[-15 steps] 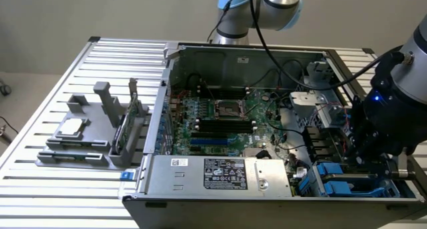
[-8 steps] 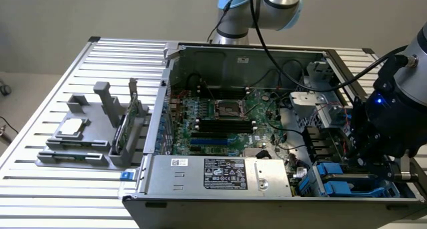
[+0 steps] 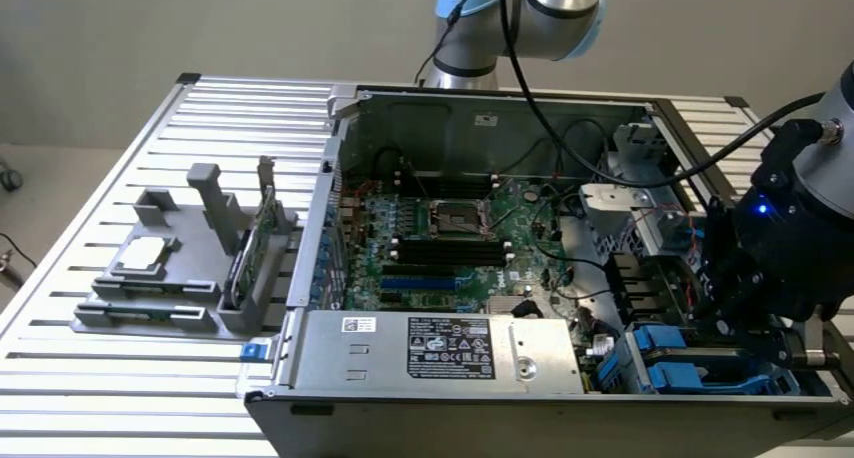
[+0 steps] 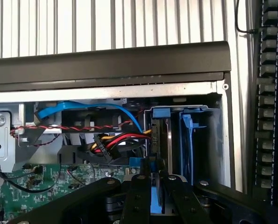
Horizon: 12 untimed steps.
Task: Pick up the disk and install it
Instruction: 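Insert the second disk wire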
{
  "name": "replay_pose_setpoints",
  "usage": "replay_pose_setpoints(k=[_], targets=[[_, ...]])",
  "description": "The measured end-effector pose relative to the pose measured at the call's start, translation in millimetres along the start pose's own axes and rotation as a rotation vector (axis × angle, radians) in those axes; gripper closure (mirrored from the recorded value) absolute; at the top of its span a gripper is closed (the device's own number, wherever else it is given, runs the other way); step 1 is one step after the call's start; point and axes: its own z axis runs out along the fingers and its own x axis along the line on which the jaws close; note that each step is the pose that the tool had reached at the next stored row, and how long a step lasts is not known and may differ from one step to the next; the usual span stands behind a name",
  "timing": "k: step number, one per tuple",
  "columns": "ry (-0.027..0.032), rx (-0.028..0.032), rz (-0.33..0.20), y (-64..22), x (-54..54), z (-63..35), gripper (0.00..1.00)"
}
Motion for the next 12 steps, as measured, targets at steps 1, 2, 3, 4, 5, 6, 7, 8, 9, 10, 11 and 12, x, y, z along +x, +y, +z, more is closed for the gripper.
replay_pose_setpoints(k=[1,2,3,4,5,6,7,8,9,10,11,12], targets=[[0.0016,0.0001,-0.001,0.0,-0.6,0.0,0.84],[0.0022,0.0002,-0.001,0.1,-1.1,0.0,0.84],[0.0021,0.0002,-0.001,0.1,-1.1,-0.1,0.84],[0.0022,0.0002,-0.001,0.1,-1.1,-0.1,0.84],[0.0022,0.0002,-0.001,0.1,-1.2,-0.1,0.84],[0.0021,0.0002,-0.001,0.1,-1.2,0.0,0.84],[0.002,0.0002,-0.001,0.1,-1.2,0.1,0.84],[0.002,0.0002,-0.001,0.0,-1.3,0.3,0.84],[0.0022,0.0002,-0.001,0.0,-1.3,0.6,0.84],[0.0022,0.0002,-0.001,0.1,-1.3,0.8,0.84],[0.0023,0.0002,-0.001,0.1,-1.3,1.0,0.84],[0.0021,0.0003,-0.001,0.1,-1.3,1.0,0.84]])
